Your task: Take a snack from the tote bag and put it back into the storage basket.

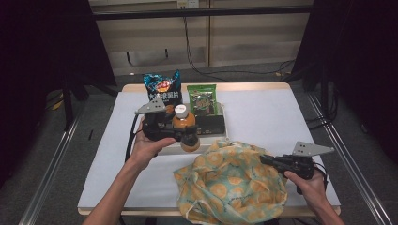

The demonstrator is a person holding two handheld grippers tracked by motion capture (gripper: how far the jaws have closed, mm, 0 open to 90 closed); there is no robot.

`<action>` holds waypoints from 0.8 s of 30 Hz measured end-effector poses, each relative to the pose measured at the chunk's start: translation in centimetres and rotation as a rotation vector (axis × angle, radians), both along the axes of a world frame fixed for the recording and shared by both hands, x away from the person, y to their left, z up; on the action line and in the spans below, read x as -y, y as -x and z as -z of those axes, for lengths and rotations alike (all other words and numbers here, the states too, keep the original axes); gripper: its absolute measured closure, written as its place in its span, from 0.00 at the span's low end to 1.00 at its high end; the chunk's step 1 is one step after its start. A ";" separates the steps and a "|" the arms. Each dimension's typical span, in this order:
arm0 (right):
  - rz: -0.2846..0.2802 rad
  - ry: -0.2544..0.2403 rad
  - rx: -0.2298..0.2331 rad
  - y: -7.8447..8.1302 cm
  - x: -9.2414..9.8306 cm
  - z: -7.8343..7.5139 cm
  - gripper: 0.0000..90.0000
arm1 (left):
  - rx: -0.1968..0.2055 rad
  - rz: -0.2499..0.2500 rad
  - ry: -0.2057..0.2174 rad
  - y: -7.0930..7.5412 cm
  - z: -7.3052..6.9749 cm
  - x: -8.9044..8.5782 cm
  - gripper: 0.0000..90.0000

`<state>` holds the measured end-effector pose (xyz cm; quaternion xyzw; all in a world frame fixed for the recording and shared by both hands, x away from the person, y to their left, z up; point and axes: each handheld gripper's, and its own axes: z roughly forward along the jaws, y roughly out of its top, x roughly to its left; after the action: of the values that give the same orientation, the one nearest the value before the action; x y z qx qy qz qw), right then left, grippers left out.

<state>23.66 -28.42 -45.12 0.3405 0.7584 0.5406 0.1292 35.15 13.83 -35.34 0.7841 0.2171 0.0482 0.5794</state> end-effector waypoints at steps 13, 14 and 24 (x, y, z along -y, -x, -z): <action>-0.018 -0.050 0.000 0.0 0.2 0.3 0.80 | -0.010 -0.027 -0.002 -1.0 0.3 -1.7 0.34; -0.019 -0.055 0.008 0.0 0.1 0.2 0.77 | -0.011 -0.034 -0.008 -1.0 0.3 -1.8 0.34; 0.027 -0.075 0.050 0.5 -0.2 -0.5 0.39 | -0.011 -0.032 -0.010 -1.3 0.3 -2.5 0.34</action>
<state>23.19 -28.24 -44.62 0.3418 0.7295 0.5752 0.1423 36.47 16.33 -35.68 0.7837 0.2326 0.0544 0.5734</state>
